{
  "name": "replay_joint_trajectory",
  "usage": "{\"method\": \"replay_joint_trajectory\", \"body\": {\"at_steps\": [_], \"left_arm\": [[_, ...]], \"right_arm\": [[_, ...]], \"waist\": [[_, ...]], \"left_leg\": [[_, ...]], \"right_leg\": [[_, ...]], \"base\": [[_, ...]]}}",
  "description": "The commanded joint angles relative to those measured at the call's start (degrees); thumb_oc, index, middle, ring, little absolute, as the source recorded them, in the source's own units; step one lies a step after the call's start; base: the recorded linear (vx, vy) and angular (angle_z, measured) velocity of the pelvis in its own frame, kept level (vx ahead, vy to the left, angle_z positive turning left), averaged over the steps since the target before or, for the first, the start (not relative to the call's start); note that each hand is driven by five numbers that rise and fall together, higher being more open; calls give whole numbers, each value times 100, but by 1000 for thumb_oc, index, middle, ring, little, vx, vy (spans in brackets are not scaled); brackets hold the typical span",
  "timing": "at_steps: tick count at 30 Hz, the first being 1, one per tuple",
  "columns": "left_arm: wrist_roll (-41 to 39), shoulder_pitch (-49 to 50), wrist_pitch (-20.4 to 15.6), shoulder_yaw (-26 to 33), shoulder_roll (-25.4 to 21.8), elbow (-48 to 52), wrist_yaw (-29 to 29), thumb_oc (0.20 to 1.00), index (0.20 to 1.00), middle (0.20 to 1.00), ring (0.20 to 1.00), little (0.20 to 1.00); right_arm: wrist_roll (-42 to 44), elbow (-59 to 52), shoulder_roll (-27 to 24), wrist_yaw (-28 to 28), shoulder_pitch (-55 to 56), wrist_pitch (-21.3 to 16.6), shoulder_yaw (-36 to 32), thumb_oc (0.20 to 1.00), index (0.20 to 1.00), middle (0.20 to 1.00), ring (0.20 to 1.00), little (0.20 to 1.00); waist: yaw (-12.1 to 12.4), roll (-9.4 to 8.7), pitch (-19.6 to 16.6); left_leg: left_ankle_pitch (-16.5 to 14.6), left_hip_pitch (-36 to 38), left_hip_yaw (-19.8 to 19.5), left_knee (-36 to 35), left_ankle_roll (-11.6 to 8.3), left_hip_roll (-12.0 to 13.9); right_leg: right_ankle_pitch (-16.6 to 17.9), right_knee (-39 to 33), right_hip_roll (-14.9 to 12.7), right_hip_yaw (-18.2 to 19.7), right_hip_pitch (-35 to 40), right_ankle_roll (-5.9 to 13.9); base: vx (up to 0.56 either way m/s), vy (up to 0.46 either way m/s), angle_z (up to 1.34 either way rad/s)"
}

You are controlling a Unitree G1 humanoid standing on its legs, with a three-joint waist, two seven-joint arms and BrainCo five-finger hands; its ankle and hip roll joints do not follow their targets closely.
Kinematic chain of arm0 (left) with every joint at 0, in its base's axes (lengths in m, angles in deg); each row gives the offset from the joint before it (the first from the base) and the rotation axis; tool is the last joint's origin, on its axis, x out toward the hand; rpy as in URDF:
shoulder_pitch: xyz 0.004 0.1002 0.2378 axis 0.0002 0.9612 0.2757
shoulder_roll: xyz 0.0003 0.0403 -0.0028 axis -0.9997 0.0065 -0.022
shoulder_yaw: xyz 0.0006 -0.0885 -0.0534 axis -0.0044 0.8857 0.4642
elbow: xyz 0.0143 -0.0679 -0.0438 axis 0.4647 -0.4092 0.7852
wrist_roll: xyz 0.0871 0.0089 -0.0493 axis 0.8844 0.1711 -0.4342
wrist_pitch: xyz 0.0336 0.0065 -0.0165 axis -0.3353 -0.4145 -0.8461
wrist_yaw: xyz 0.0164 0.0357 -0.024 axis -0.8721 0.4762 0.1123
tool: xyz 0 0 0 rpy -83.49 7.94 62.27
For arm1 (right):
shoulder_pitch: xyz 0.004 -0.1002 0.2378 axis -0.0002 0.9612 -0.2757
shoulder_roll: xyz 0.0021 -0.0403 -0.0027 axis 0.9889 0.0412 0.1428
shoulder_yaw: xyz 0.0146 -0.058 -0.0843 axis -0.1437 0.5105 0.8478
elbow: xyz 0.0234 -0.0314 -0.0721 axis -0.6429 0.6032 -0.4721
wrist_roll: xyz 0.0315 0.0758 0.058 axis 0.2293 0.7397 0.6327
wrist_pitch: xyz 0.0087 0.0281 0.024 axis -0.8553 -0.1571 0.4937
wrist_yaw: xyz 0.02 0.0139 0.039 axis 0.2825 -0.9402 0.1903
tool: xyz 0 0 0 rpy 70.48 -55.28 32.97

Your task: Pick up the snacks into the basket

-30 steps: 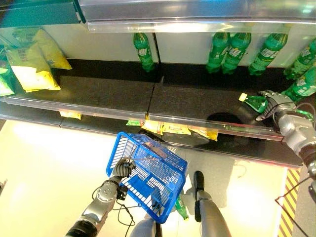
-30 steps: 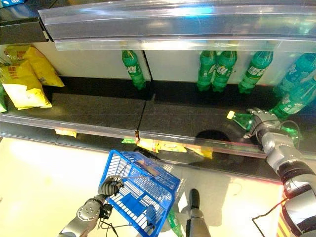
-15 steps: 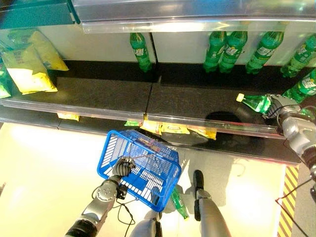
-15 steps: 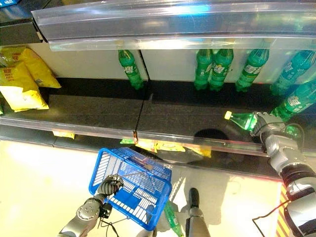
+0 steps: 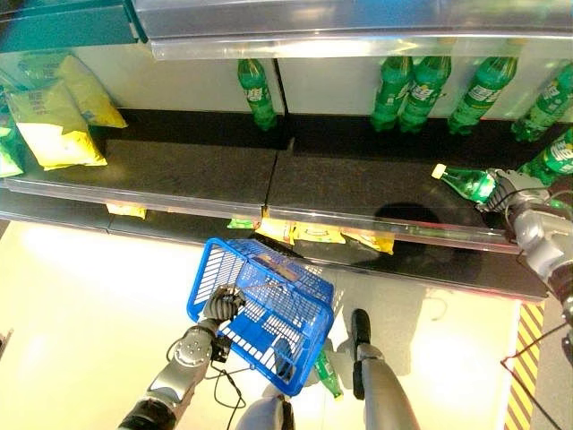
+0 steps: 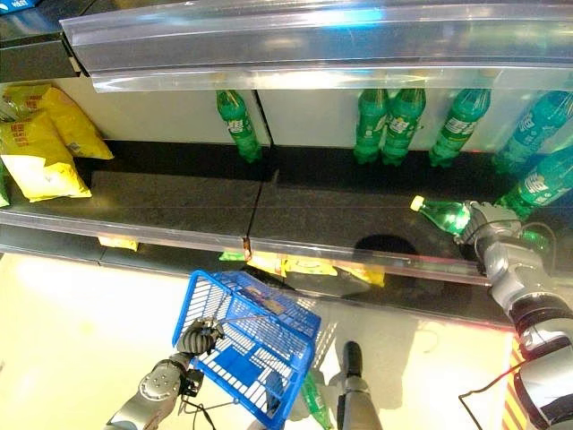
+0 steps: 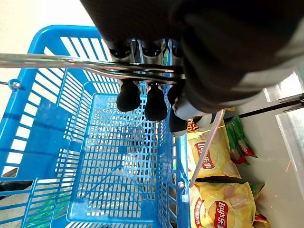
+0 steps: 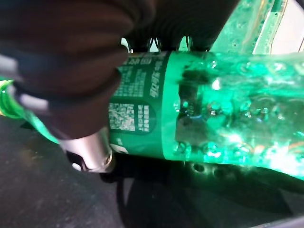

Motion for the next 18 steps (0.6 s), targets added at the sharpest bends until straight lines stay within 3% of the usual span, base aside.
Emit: {"method": "replay_joint_trajectory", "body": {"at_steps": [1, 4, 9, 13, 14, 18], "left_arm": [[-176, 148, -426, 348, -277, 674, 147, 200, 200, 200, 200, 200], [-172, 133, -413, 348, -273, 667, 142, 200, 200, 200, 200, 200], [-54, 88, -360, 406, -297, 633, 144, 200, 200, 200, 200, 200], [133, -31, -278, 390, -359, 425, 79, 200, 200, 200, 200, 200], [234, -142, -236, 370, -386, 286, 59, 200, 200, 200, 200, 200], [443, -342, -190, 330, -413, 85, 59, 200, 200, 200, 200, 200]], "right_arm": [[506, -175, 61, 66, 355, -32, 34, 200, 200, 200, 200, 200], [814, -676, 150, 118, 452, -86, -83, 200, 200, 200, 200, 200], [1493, -2630, 245, 235, 1098, -387, -525, 200, 200, 200, 200, 200], [1858, -4062, 80, 587, 1897, -670, -915, 200, 200, 200, 200, 200], [1969, -4582, -79, 760, 2232, -803, -1015, 200, 200, 200, 200, 200], [2242, -5389, -293, 1044, 2762, -958, -1233, 200, 200, 200, 200, 200]], "waist": [[23, -141, -218], [10, -175, -216], [-58, -351, -235], [-102, -571, -275], [-141, -700, -299], [-189, -895, -352]], "left_leg": [[-212, -611, -144, 631, -229, 150], [-220, -614, -154, 650, -221, 157], [-261, -607, -161, 726, -208, 199], [-304, -588, -194, 809, -205, 226], [-320, -565, -203, 821, -206, 249], [-350, -539, -204, 861, -213, 287]], "right_leg": [[-392, 147, -166, 356, -56, 651], [-389, 150, -158, 367, -55, 647], [-373, 113, -141, 369, -15, 658], [-372, 99, -139, 342, 71, 669], [-359, 81, -138, 323, 118, 674], [-336, 33, -134, 285, 205, 685]], "base": [[0, 0, 0], [0, 0, 0], [0, 0, 0], [7, -4, 2], [23, -9, 6], [15, 4, 13]]}}
